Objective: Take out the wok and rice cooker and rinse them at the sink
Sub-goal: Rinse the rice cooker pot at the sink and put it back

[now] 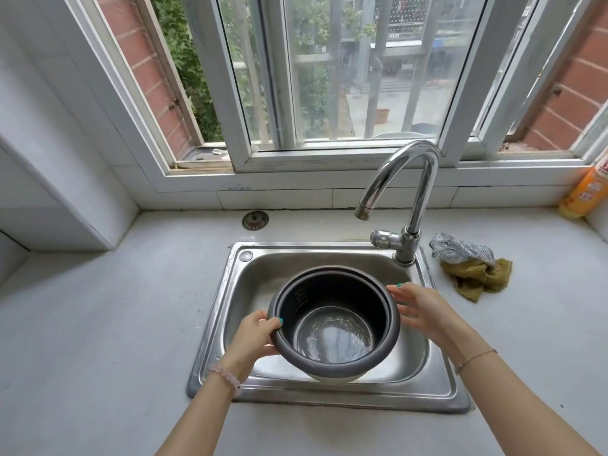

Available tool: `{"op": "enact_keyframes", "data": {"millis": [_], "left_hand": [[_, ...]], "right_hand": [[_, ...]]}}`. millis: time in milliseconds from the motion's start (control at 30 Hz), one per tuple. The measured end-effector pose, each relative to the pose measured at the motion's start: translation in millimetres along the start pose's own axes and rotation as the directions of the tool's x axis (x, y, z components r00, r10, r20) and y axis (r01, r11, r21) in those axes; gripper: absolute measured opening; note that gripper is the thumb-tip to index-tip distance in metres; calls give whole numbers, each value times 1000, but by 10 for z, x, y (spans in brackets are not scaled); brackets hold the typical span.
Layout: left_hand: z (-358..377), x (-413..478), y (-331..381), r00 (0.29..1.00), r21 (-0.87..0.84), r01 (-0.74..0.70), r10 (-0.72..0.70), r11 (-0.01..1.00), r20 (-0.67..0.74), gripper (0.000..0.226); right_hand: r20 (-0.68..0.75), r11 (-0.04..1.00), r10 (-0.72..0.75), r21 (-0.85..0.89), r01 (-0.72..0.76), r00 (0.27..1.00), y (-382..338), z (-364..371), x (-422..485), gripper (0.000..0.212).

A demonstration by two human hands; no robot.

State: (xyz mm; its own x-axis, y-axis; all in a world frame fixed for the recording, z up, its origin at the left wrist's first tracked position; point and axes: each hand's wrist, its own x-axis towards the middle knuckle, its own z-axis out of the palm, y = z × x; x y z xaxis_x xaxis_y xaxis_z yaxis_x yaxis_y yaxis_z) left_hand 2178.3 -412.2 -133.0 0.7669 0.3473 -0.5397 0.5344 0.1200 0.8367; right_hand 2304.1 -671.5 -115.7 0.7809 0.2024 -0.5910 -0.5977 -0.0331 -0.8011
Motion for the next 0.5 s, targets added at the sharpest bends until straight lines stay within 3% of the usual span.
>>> {"op": "enact_keyframes", "data": {"millis": [200, 333, 500], "left_hand": [[146, 144, 157, 996, 106, -83, 85, 991, -17, 25], [173, 274, 273, 991, 58, -134, 133, 989, 22, 12], [160, 347, 302, 987, -29, -151, 152, 988, 49, 16]], "right_hand": [[-13, 1000, -4, -22, 3, 1000, -154, -63, 123, 22], [9, 997, -17, -71, 17, 1000, -334, -102, 232, 24], [-51, 971, -132, -208, 119, 990, -525, -79, 472, 24]]}}
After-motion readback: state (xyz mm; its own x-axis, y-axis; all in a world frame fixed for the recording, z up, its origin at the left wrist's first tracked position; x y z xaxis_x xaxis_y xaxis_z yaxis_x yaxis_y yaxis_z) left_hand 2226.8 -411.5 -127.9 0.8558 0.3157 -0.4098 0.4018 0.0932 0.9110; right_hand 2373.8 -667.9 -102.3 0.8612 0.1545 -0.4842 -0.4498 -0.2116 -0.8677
